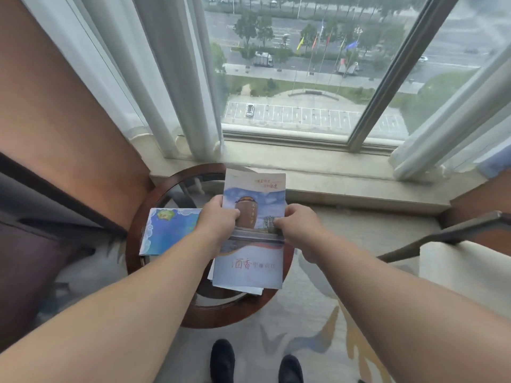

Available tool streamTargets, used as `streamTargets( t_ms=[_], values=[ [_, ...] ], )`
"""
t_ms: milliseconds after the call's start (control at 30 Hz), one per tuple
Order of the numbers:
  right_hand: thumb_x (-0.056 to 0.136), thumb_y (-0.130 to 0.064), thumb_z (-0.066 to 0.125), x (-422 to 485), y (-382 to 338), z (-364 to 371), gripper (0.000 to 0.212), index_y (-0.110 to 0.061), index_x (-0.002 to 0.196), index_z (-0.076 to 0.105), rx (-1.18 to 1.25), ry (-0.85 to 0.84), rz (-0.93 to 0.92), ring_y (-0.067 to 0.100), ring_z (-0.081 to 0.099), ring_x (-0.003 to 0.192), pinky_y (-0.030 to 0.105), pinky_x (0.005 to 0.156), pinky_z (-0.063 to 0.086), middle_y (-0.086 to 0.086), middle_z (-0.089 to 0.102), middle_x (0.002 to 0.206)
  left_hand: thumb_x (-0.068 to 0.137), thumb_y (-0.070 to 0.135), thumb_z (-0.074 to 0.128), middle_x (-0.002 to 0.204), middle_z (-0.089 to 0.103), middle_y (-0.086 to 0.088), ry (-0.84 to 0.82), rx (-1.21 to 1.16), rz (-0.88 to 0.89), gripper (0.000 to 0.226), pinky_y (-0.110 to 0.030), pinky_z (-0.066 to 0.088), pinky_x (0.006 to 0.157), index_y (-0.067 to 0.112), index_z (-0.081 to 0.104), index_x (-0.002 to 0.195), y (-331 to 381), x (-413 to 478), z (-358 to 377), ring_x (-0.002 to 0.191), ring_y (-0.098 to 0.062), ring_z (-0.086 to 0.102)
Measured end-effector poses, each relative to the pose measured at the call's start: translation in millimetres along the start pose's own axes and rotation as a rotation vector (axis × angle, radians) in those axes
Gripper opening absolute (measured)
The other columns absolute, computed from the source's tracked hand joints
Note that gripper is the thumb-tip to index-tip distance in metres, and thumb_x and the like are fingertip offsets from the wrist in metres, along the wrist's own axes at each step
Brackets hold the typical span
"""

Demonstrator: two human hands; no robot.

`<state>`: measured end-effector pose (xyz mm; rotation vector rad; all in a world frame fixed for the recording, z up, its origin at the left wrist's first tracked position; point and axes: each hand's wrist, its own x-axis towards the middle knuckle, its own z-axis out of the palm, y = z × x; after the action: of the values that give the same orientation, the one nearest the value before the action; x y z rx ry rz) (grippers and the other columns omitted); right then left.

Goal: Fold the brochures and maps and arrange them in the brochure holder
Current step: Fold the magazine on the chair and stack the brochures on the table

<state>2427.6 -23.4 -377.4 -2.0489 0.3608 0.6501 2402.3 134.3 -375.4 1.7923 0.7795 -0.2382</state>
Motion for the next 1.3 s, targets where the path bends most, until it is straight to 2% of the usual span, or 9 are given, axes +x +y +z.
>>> streamTargets(
  t_ms=[133,233,367,500,633,800,1067,1200,1300],
  values=[
    [0.089,-0.011,0.059,20.3,11.3,19.4,0.008,-0.010,0.090,0.066,-0.034,0.048,0.041,0.029,0.067,0.090,0.048,0.082,0.058,0.010,0.069,0.094,0.090,0.012,0.053,0.107,0.065,-0.012,-0.034,0.098,0.014,0.021,-0.045,0.053,0.085,0.012,0.059,0.111,-17.6,28.4,3.3,0.099,-0.033,0.061],
    [0.088,-0.011,0.060,34.6,28.0,40.9,0.007,-0.008,0.088,0.066,-0.084,0.066,0.087,0.033,0.067,0.091,0.048,0.081,0.057,0.013,0.069,0.093,0.092,0.015,0.049,0.110,0.061,-0.013,-0.032,0.308,0.022,0.022,-0.036,0.042,0.072,0.010,0.052,0.113,-40.7,46.7,7.9,0.092,-0.032,0.054],
    [0.089,-0.011,0.055,52.3,61.2,74.6,0.005,-0.016,0.088,0.056,-0.186,0.046,0.142,0.024,0.059,0.080,0.031,0.059,0.045,0.006,0.063,0.094,0.093,0.018,0.048,0.116,0.060,-0.013,-0.033,0.421,0.019,0.030,-0.034,0.040,0.074,0.014,0.046,0.123,-81.4,67.9,17.1,0.094,-0.032,0.054],
    [0.091,-0.014,0.051,64.2,88.3,99.0,0.027,-0.022,0.117,0.047,-0.207,0.042,0.147,0.021,0.055,0.083,0.032,0.065,0.041,-0.002,0.056,0.097,0.092,0.022,0.053,0.118,0.062,-0.009,-0.023,0.479,0.005,0.038,-0.038,0.046,0.080,0.021,0.043,0.129,-116.9,85.2,25.9,0.099,-0.032,0.057],
    [0.090,-0.011,0.051,76.8,99.8,108.1,0.049,-0.024,0.136,0.039,-0.250,0.057,0.114,0.020,0.053,0.079,0.030,0.054,0.035,-0.005,0.054,0.092,0.091,0.023,0.055,0.120,0.061,-0.006,-0.001,0.539,0.041,0.043,-0.038,0.046,0.079,0.024,0.043,0.132,-131.1,101.7,39.9,0.103,-0.030,0.057],
    [0.090,-0.008,0.050,93.0,98.5,103.1,0.050,-0.019,0.137,0.038,-0.333,0.069,0.108,0.023,0.052,0.084,0.032,0.068,0.040,0.007,0.063,0.109,0.092,0.029,0.056,0.125,0.050,-0.009,0.047,0.622,0.073,0.047,-0.038,0.042,0.078,0.023,0.040,0.136,-134.9,114.6,54.2,0.110,-0.030,0.053],
    [0.088,-0.008,0.052,102.5,97.1,99.5,0.044,-0.017,0.131,0.041,-0.421,0.077,0.026,0.029,0.059,0.091,0.036,0.070,0.047,0.009,0.061,0.112,0.092,0.033,0.058,0.126,0.046,-0.010,0.079,0.674,0.081,0.049,-0.043,0.045,0.085,0.022,0.039,0.136,-138.1,119.6,58.5,0.112,-0.031,0.052],
    [0.087,-0.017,0.061,104.8,95.1,91.9,0.073,-0.022,0.150,0.024,-0.604,0.092,-0.099,0.029,0.051,0.110,0.040,0.084,0.047,0.007,0.044,0.129,0.091,0.035,0.059,0.125,0.044,-0.010,0.088,0.709,0.100,0.054,-0.042,0.044,0.083,0.021,0.037,0.137,-135.2,118.4,60.3,0.112,-0.031,0.049],
    [0.082,-0.034,0.072,112.1,92.0,82.2,0.095,-0.024,0.154,0.012,-0.836,-0.001,-0.250,0.031,0.027,0.139,0.042,0.107,0.038,0.005,0.016,0.157,0.089,0.035,0.057,0.125,0.042,-0.010,0.164,0.794,0.215,0.058,-0.041,0.041,0.091,0.018,0.035,0.140,-134.1,114.2,64.4,0.113,-0.029,0.043]
  ],
)
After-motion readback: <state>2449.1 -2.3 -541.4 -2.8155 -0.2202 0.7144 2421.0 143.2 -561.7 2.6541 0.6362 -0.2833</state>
